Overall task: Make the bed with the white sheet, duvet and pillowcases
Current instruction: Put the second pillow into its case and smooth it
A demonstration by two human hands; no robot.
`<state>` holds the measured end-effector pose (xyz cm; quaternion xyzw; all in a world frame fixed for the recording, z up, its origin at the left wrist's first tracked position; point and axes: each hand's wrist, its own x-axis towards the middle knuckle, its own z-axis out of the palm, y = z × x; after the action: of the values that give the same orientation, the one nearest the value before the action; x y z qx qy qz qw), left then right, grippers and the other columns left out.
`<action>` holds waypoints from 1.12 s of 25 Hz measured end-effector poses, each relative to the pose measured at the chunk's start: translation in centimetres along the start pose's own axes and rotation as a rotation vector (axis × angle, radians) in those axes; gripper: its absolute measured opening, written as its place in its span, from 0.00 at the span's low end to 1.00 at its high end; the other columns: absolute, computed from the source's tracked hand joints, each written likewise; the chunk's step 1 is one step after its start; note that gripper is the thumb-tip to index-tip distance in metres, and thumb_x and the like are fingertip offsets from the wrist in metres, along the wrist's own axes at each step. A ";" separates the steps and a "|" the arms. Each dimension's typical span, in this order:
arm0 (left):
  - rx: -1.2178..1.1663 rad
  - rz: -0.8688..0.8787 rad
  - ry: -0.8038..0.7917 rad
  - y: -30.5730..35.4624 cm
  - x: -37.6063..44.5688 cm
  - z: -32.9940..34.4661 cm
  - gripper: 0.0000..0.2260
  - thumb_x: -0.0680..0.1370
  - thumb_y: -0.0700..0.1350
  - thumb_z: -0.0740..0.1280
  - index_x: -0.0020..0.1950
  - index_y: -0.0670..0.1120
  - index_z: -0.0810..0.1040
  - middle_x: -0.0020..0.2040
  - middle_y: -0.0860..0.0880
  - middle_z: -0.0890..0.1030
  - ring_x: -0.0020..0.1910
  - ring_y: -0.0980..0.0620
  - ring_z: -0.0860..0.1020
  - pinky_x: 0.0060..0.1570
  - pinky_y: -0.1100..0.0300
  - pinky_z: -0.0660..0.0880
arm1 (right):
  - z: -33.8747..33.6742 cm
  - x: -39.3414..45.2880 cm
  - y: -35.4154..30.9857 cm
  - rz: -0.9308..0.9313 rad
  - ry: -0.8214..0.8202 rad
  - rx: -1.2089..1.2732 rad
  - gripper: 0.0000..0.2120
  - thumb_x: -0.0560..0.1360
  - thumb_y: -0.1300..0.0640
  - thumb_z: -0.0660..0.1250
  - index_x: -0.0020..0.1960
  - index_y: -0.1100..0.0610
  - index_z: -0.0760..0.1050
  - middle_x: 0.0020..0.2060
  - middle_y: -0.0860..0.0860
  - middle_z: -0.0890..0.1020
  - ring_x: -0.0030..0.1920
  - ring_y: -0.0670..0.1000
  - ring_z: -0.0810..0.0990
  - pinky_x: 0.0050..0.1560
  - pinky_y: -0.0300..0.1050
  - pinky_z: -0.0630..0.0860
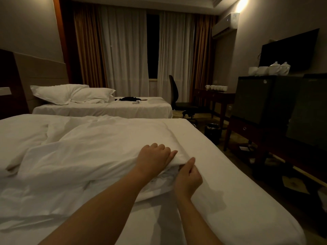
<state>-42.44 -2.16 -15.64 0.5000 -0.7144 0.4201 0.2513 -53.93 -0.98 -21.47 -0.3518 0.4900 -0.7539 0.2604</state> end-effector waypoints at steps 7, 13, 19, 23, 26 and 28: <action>0.013 0.064 -0.027 2.8 1.3 0.7 0.22 0.81 0.59 0.55 0.34 0.50 0.75 0.29 0.51 0.75 0.25 0.52 0.71 0.28 0.61 0.55 | 0.8 2.0 1.8 0.019 0.140 0.039 0.19 0.84 0.52 0.57 0.40 0.60 0.74 0.33 0.55 0.76 0.33 0.51 0.74 0.36 0.45 0.72; 0.016 0.000 -0.052 2.0 2.3 1.1 0.26 0.81 0.58 0.52 0.27 0.50 0.73 0.21 0.53 0.70 0.17 0.52 0.65 0.24 0.65 0.55 | 2.0 1.5 1.9 0.192 0.107 0.101 0.27 0.84 0.40 0.47 0.54 0.61 0.75 0.49 0.54 0.79 0.51 0.54 0.77 0.54 0.47 0.73; -0.073 -0.218 -0.002 2.1 4.1 0.8 0.31 0.84 0.59 0.48 0.26 0.48 0.73 0.21 0.51 0.71 0.17 0.49 0.69 0.20 0.62 0.70 | 2.5 1.5 2.6 0.126 -0.075 0.040 0.41 0.80 0.30 0.43 0.43 0.62 0.79 0.37 0.55 0.83 0.39 0.54 0.82 0.45 0.53 0.80; -0.134 -0.267 -0.026 2.8 3.5 1.3 0.34 0.84 0.61 0.42 0.27 0.48 0.72 0.22 0.52 0.69 0.19 0.50 0.69 0.24 0.61 0.71 | 0.8 1.4 2.2 0.125 -0.129 -0.051 0.25 0.85 0.48 0.47 0.33 0.50 0.70 0.30 0.44 0.74 0.32 0.43 0.73 0.44 0.47 0.74; -0.138 -0.235 -0.032 2.9 3.4 1.1 0.30 0.84 0.61 0.45 0.27 0.50 0.68 0.22 0.53 0.66 0.18 0.51 0.66 0.24 0.63 0.67 | 0.9 1.3 3.1 0.103 -0.112 -0.080 0.30 0.84 0.43 0.45 0.39 0.58 0.77 0.33 0.47 0.77 0.35 0.49 0.76 0.47 0.46 0.75; -0.154 -0.194 -0.013 2.6 3.5 0.6 0.26 0.83 0.60 0.48 0.28 0.51 0.64 0.24 0.54 0.64 0.19 0.52 0.65 0.23 0.63 0.64 | 1.0 1.5 3.7 0.036 -0.073 -0.098 0.36 0.83 0.37 0.43 0.44 0.62 0.79 0.36 0.51 0.80 0.38 0.53 0.79 0.48 0.49 0.78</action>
<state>-46.17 -4.09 -14.12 0.5485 -0.6946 0.3344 0.3239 -53.88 -4.08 -24.23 -0.3824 0.5228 -0.7109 0.2739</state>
